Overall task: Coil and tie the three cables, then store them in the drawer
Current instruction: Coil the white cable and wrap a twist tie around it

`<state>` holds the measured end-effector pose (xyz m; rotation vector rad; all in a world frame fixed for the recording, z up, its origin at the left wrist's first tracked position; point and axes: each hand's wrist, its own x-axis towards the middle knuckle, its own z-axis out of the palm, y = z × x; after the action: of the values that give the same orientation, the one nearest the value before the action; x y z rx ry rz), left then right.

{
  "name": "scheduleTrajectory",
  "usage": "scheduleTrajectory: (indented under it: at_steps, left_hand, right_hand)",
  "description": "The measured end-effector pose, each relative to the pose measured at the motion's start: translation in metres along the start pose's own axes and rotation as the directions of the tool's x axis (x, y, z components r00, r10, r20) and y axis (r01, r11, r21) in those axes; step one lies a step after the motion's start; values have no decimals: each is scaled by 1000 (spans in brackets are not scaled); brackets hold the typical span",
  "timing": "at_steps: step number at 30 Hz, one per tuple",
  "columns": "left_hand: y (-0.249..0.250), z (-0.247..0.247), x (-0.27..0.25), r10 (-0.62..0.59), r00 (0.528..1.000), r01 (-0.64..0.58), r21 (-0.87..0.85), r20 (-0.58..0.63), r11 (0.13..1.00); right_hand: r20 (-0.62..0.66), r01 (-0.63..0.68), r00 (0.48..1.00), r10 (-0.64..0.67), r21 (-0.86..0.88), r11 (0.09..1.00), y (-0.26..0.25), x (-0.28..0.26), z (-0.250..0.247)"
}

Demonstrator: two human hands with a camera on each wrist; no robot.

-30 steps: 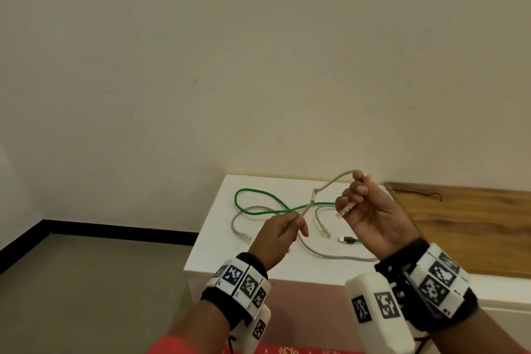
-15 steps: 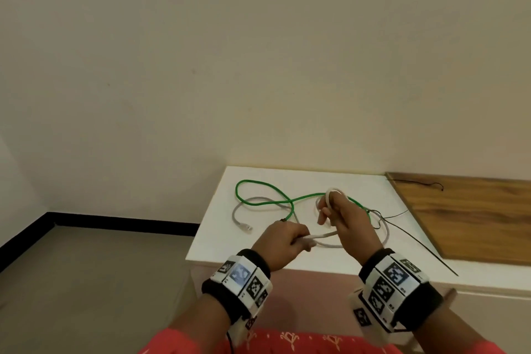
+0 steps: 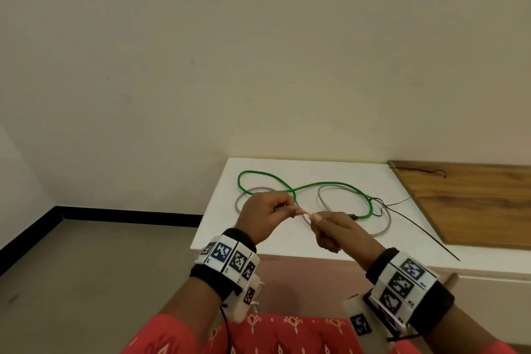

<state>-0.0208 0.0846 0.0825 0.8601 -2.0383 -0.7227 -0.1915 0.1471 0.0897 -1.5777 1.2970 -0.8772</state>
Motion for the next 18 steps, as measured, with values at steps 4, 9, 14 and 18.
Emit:
scheduleTrajectory:
  at_steps: [4,9,14,18]
  left_hand:
    - [-1,-5,0,-65,998,62,-153,-11,986]
    - [-9,4,-14,-118,990,130,-167,79,977]
    - [-17,12,-25,-238,963,261,-201,129,944]
    - [-20,20,-35,-247,945,239,64,215,969]
  right_hand:
    - [56,-98,995,81,563,820,-6,-6,-5]
    - [84,-68,996,-22,911,407,-8,-9,-12]
    - [-20,46,969,-246,994,100,1,-1,-18]
    - [-220,245,951,-219,965,95,-4,8,-23]
